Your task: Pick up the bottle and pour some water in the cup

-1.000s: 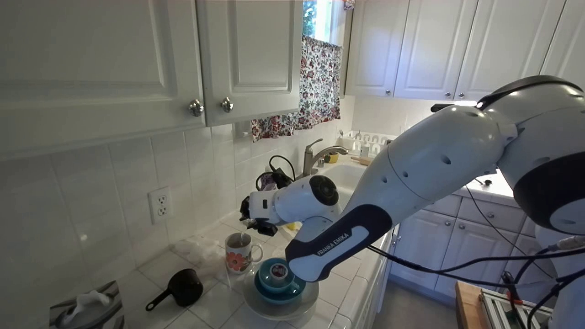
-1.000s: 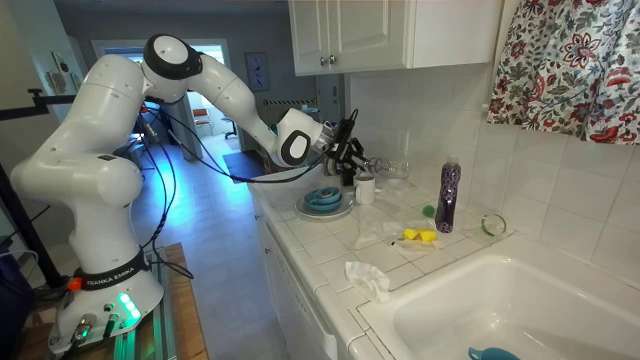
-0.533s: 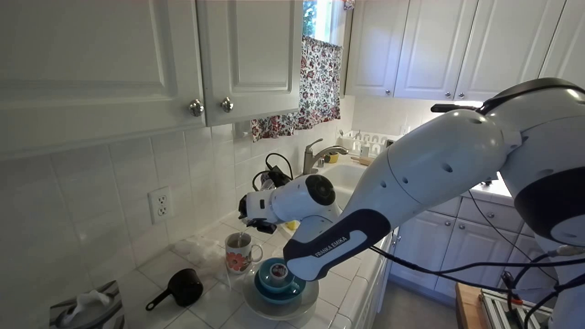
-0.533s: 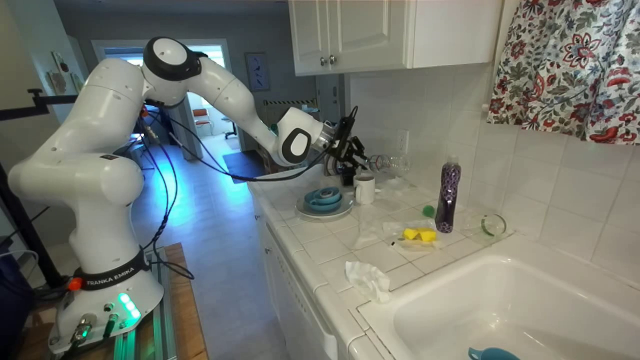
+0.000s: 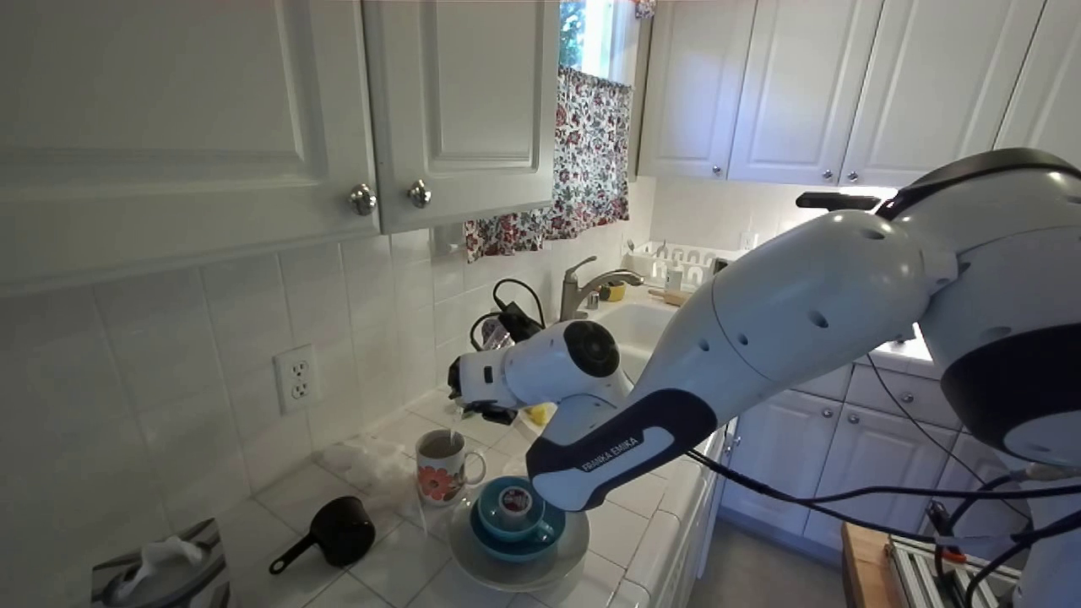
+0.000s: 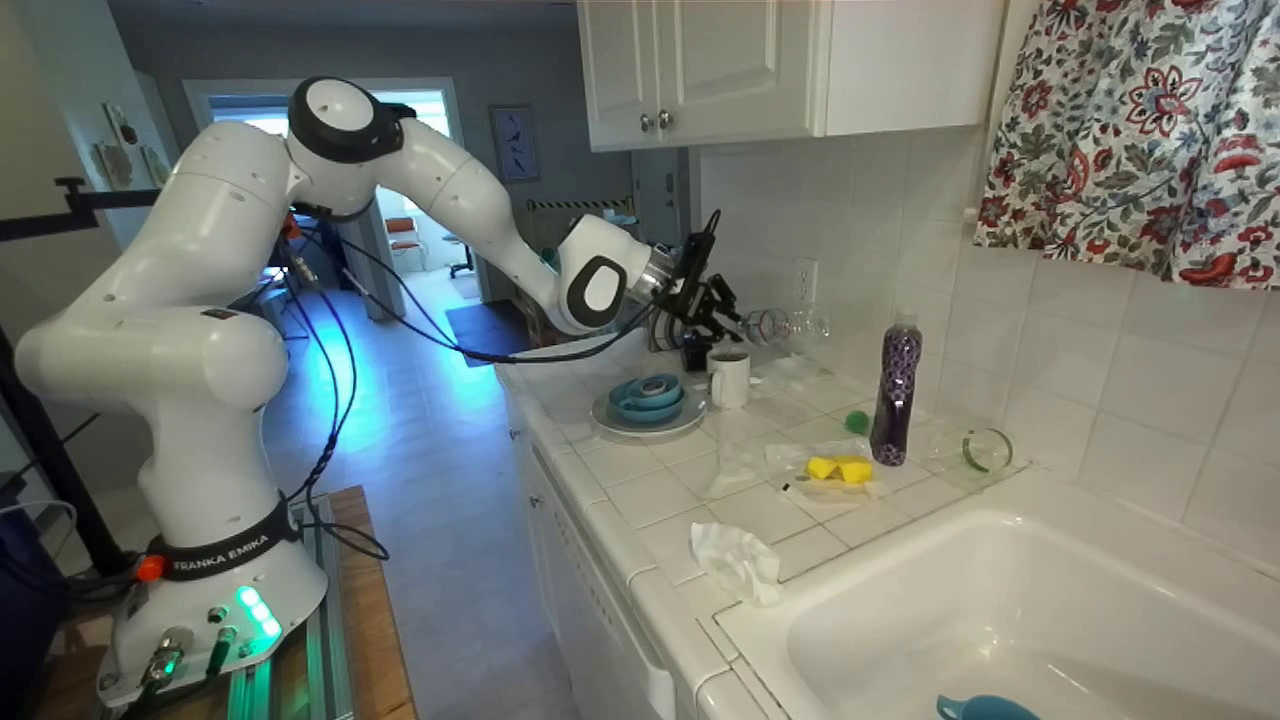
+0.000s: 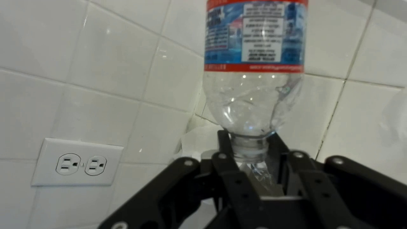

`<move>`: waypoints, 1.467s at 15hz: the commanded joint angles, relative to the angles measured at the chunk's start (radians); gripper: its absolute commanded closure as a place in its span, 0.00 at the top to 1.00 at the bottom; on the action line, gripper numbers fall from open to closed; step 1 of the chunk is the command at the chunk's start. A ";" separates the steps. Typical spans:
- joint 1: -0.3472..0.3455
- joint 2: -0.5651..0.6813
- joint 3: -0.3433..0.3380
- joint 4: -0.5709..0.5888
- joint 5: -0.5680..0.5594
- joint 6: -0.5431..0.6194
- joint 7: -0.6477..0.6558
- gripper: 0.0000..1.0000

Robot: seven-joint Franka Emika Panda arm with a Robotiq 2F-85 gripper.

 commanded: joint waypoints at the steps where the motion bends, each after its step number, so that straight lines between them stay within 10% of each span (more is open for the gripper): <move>1: 0.015 0.018 -0.028 0.016 -0.010 -0.024 -0.017 0.08; 6: 0.022 0.025 -0.040 0.017 -0.010 -0.026 -0.021 0.08; 13: 0.004 -0.002 -0.061 0.003 -0.259 0.021 0.287 0.08; 22: -0.013 -0.003 -0.052 -0.032 -0.208 0.216 0.586 0.08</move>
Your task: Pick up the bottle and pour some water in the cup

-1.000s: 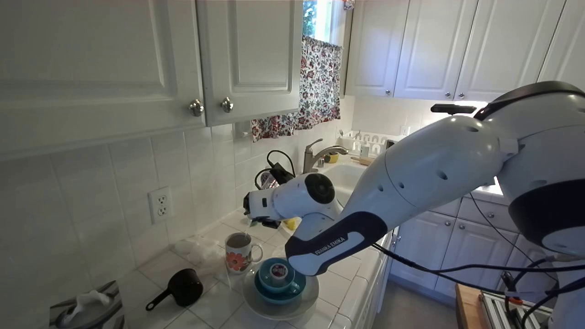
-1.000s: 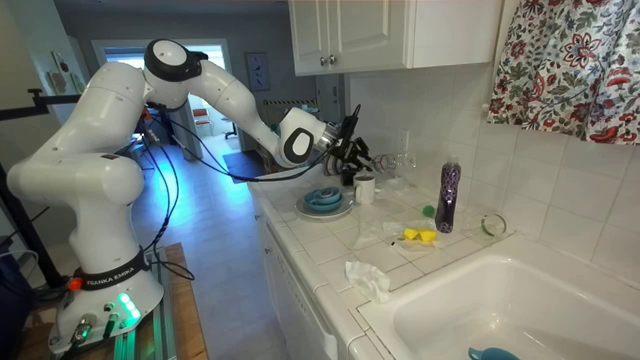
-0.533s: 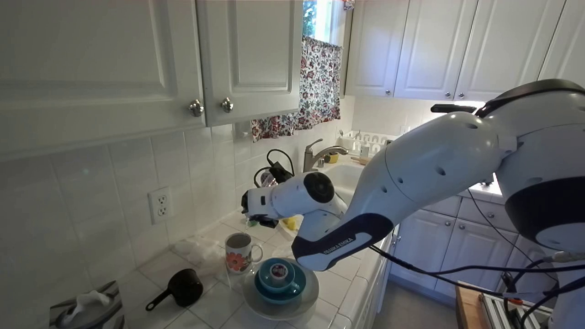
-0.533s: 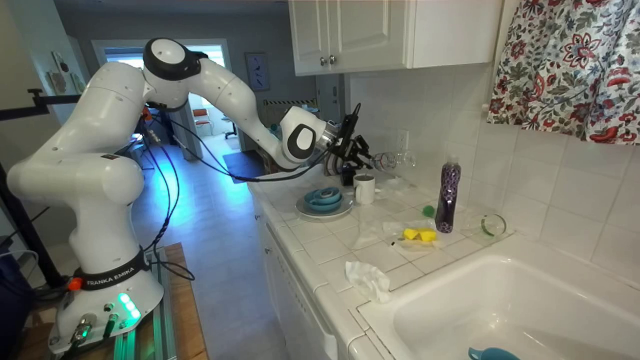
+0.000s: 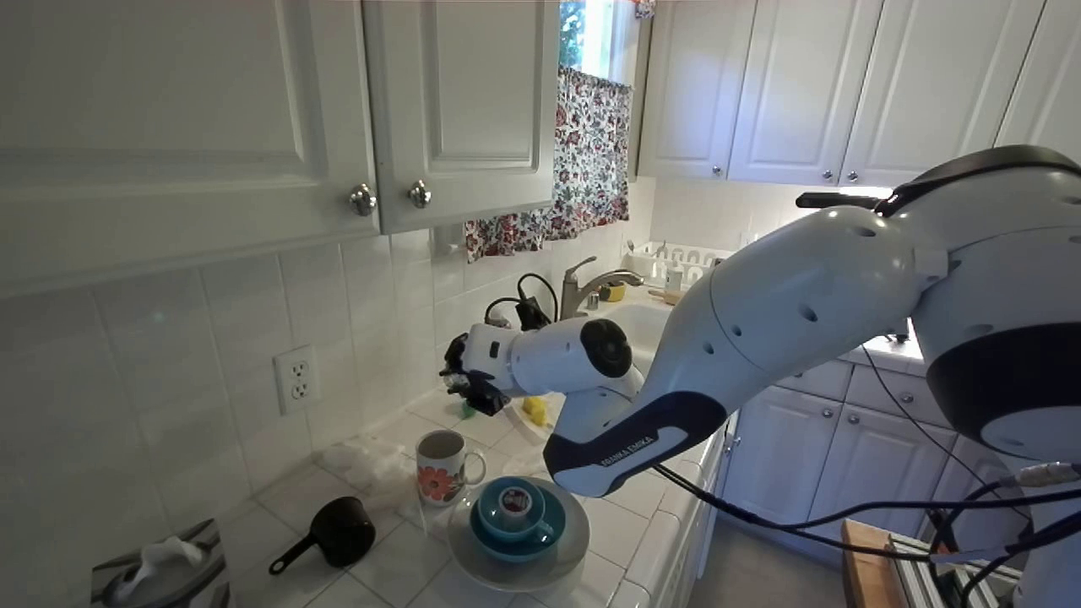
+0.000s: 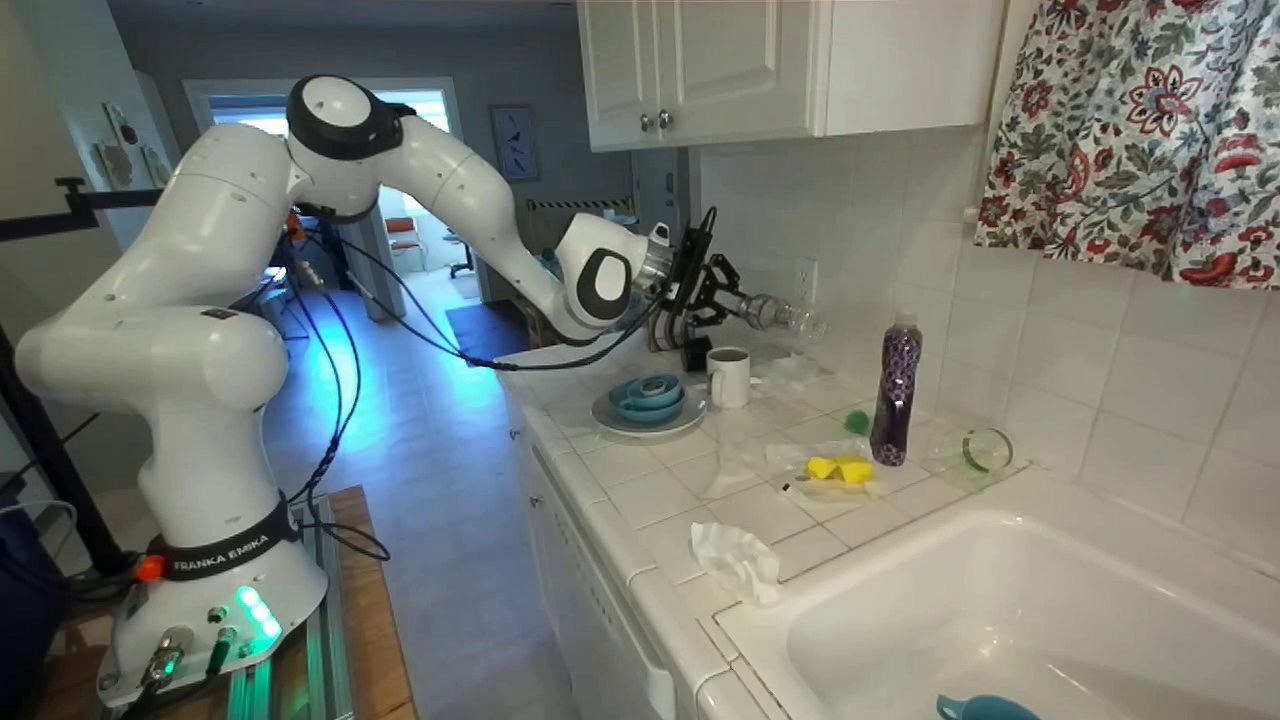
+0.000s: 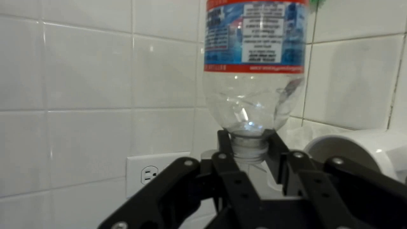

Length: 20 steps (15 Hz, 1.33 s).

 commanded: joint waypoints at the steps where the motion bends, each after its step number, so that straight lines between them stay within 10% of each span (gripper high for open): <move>1: -0.018 -0.012 0.011 -0.027 0.015 0.079 0.116 0.08; 20: -0.070 0.087 0.053 0.120 0.600 0.232 0.628 0.08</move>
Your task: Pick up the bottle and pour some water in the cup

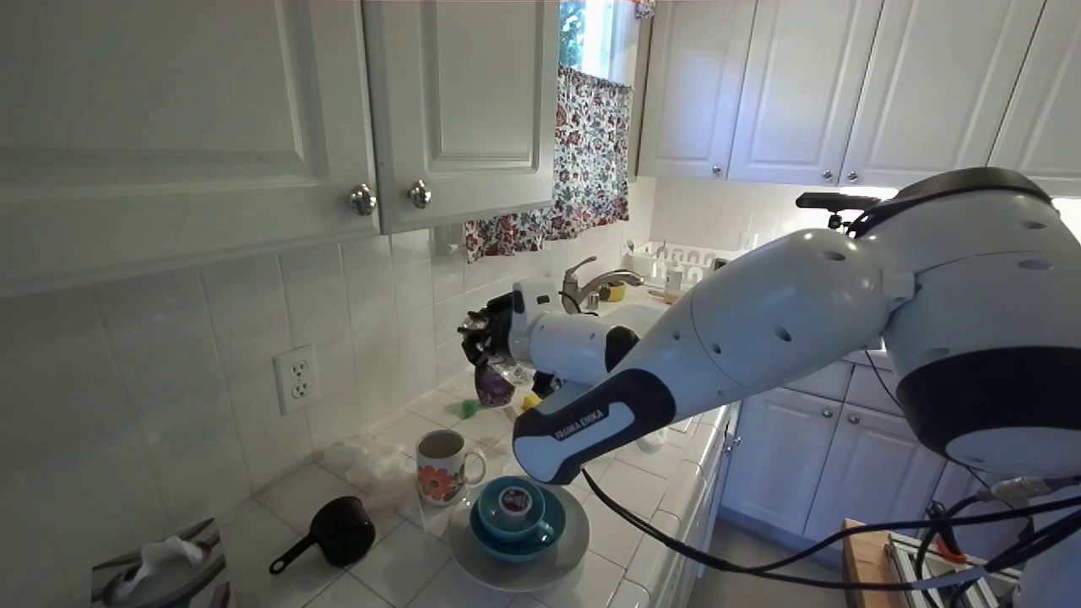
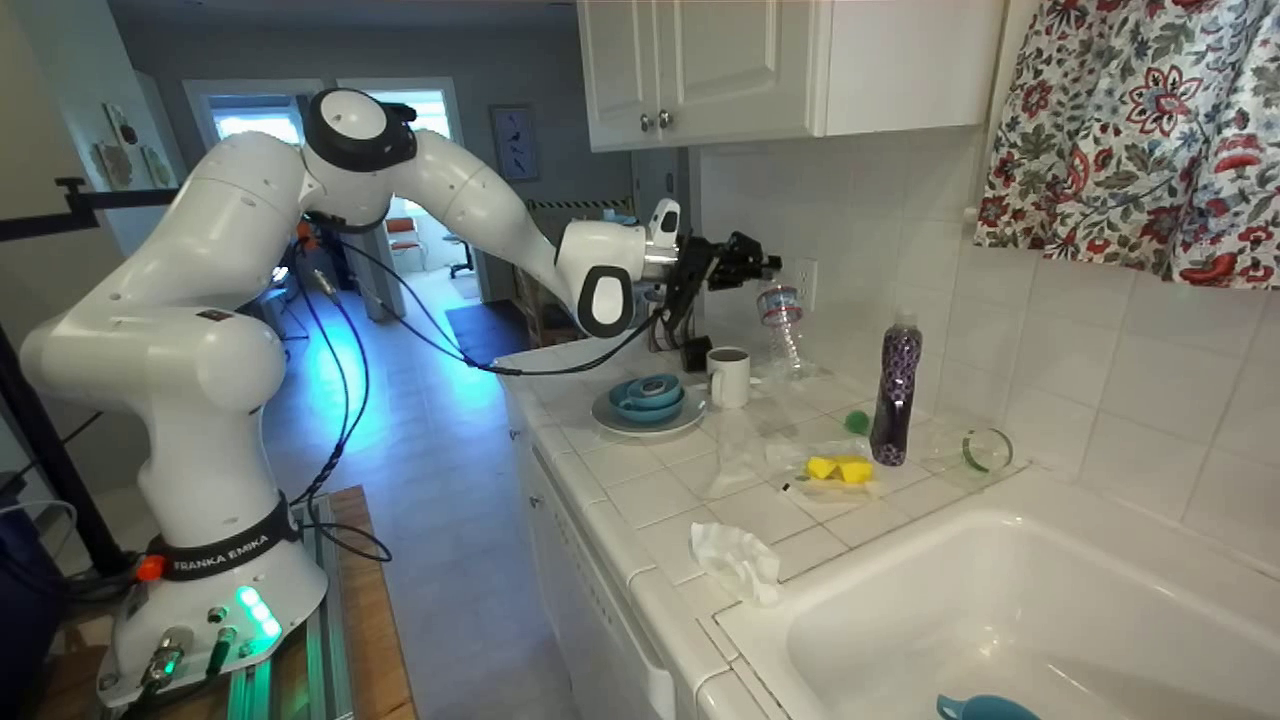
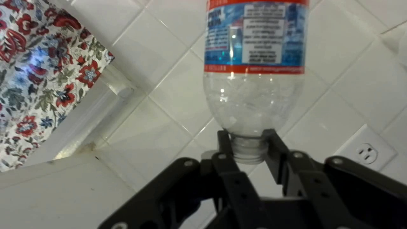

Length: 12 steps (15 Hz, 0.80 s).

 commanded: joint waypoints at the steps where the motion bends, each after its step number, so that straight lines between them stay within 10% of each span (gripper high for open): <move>1: -0.028 0.044 0.013 0.081 0.130 -0.002 0.089 0.08; 12: -0.165 0.179 0.097 0.321 0.372 0.038 0.425 0.08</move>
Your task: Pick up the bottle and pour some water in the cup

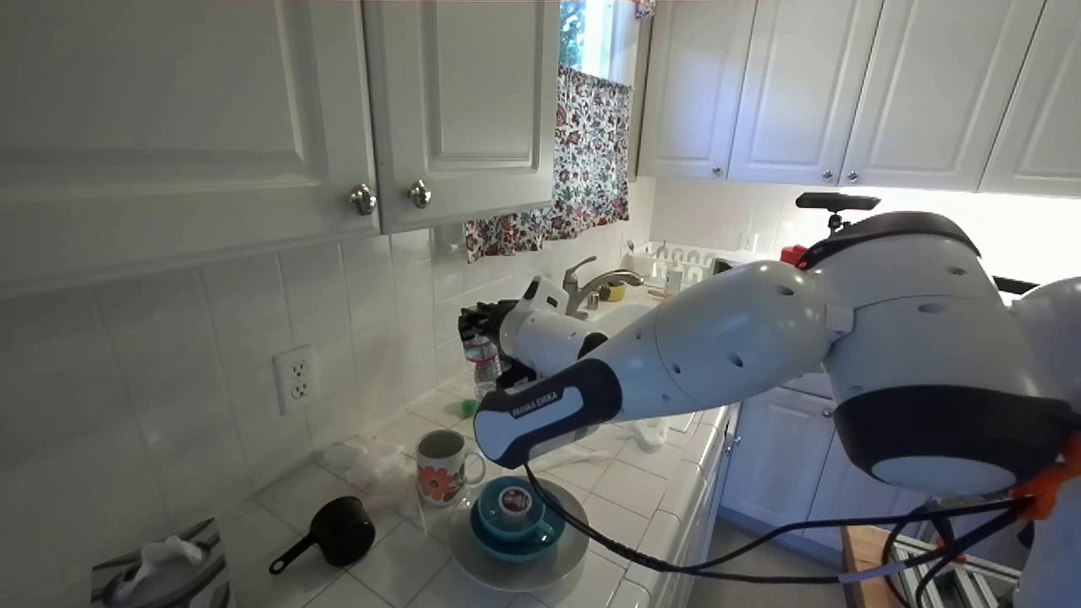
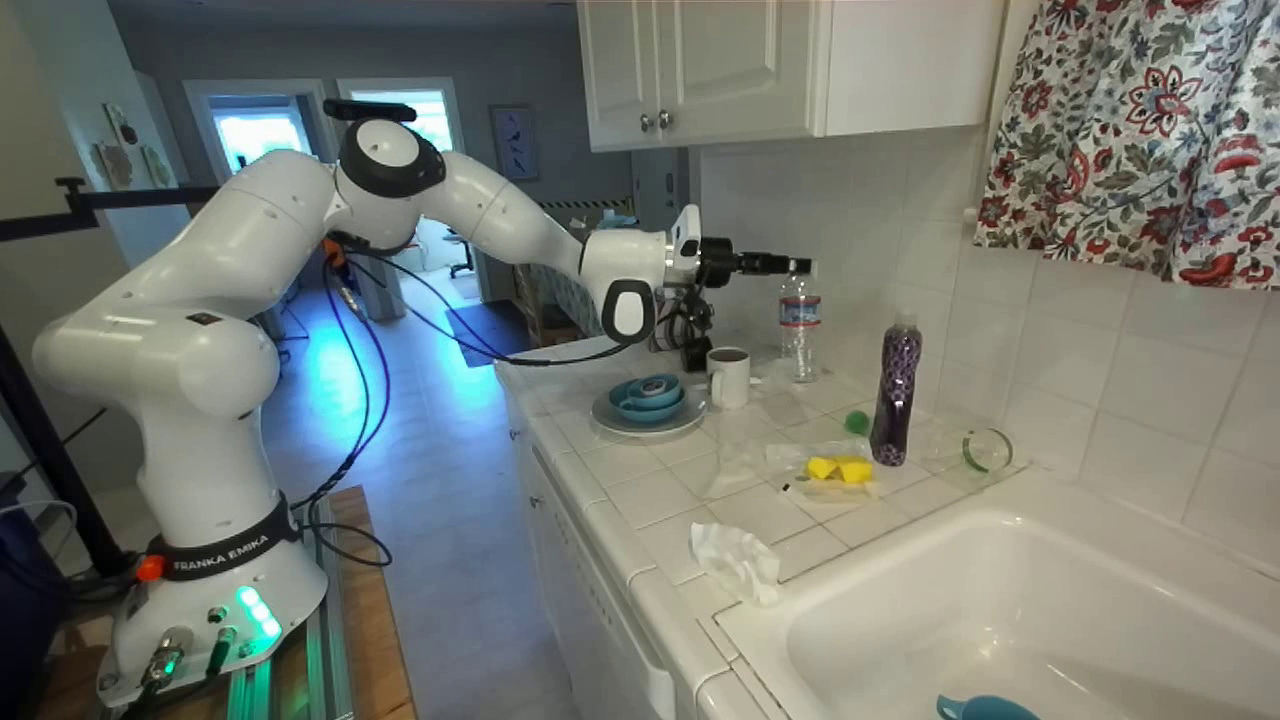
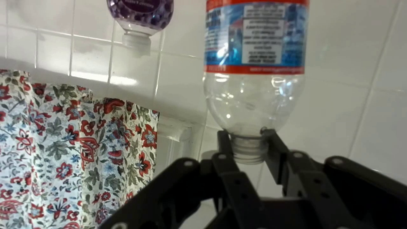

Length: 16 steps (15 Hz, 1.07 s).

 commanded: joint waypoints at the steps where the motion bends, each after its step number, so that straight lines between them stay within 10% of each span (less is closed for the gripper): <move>1: -0.066 0.087 0.038 0.137 0.084 0.040 0.116 0.08; 16: -0.117 0.184 0.064 0.234 0.164 0.045 0.233 0.08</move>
